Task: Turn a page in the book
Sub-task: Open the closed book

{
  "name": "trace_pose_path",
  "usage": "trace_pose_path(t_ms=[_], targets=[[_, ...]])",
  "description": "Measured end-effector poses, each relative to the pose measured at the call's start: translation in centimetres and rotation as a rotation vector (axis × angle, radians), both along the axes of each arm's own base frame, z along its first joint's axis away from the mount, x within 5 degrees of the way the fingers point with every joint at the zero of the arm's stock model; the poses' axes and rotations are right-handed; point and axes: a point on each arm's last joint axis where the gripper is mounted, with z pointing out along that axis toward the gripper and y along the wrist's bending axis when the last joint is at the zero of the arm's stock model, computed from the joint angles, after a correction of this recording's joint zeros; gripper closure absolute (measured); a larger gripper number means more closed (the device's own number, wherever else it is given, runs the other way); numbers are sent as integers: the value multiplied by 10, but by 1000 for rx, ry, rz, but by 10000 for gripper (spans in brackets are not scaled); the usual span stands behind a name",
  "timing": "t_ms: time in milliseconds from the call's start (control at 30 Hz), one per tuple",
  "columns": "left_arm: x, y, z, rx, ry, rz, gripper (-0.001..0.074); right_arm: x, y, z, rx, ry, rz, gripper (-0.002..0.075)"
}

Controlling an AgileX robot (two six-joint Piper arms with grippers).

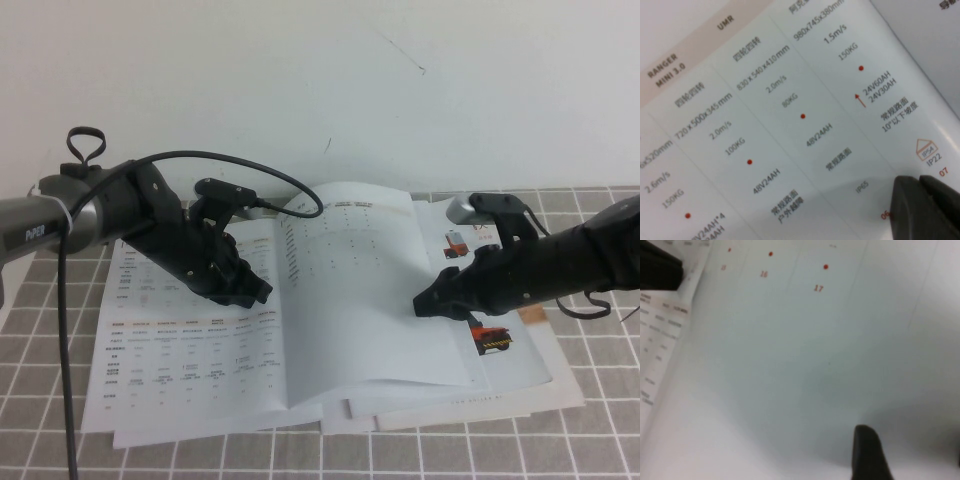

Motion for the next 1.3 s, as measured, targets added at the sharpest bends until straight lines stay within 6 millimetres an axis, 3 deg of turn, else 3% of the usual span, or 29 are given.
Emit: trace_pose_path(t_ms=[233, 1000, 1300], targets=[[0, 0, 0, 0, 0, 0, 739, 0, 11, -2, 39, -21, 2, 351], [0, 0, 2, 4, -8, -11, 739, 0, 13, -6, 54, -8, 5, 351], [1, -3, 12, -4, 18, -48, 739, 0, 13, -7, 60, -3, 3, 351]])
